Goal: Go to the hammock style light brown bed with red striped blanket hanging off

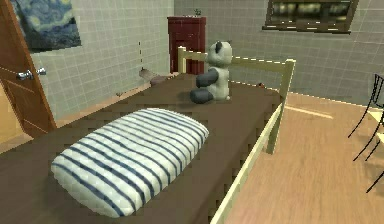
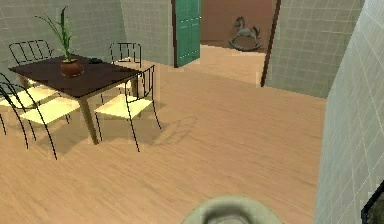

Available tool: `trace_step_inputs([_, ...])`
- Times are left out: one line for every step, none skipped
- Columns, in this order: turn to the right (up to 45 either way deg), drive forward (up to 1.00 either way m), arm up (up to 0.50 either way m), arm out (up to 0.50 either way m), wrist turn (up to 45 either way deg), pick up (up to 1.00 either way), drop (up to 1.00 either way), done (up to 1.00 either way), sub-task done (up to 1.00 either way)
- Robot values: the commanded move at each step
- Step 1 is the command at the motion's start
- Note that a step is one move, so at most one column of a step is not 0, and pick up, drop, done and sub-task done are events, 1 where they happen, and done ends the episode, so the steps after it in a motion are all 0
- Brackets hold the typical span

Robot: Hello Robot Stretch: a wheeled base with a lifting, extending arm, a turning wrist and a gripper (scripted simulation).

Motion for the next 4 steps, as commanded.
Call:
trace_step_inputs([-45.0, 0.00, 0.00, 0.00, 0.0, 0.00, 0.00, 0.00, 0.00])
trace_step_inputs([-45.0, 0.00, 0.00, 0.00, 0.0, 0.00, 0.00, 0.00, 0.00])
trace_step_inputs([-3.0, 0.00, 0.00, 0.00, 0.0, 0.00, 0.00, 0.00, 0.00])
trace_step_inputs([45.0, 0.00, 0.00, 0.00, 0.0, 0.00, 0.00, 0.00, 0.00])
